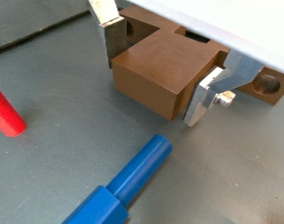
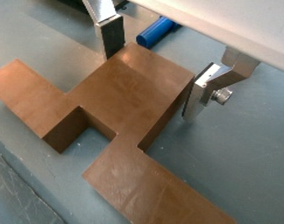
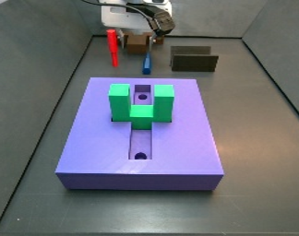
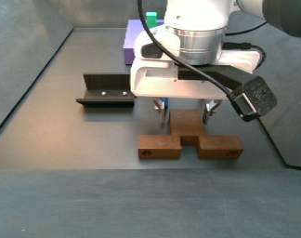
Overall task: Pick up the brown object. Move up. Place the brown object on the fixture. Regrasp the brown object. Move to above the board. Insert the brown object.
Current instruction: Pick up the brown object.
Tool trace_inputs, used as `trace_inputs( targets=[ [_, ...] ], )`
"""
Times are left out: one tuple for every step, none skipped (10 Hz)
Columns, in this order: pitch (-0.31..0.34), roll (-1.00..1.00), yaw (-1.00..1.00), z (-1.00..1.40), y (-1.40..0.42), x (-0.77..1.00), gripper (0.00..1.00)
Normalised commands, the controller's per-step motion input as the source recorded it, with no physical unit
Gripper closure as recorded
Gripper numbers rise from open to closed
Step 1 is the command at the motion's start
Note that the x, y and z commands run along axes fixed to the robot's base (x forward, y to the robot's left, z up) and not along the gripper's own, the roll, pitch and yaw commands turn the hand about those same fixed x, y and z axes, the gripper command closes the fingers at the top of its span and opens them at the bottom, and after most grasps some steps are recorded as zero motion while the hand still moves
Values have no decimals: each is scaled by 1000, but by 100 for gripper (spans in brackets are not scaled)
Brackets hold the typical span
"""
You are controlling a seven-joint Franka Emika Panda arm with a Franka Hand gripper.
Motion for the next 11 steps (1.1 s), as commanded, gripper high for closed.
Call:
trace_inputs(
  targets=[
    [0,0,114,-80,26,0,0],
    [0,0,126,-51,0,0,0],
    [0,0,126,-57,0,9,0],
    [0,0,134,-66,0,0,0],
    [0,0,114,-37,0,0,0],
    [0,0,80,-37,0,0,0],
    [0,0,46,-51,0,0,0],
    [0,0,29,-54,0,0,0],
    [0,0,23,-43,0,0,0],
    [0,0,0,0,0,0,0],
    [0,0,0,0,0,0,100]
  ],
)
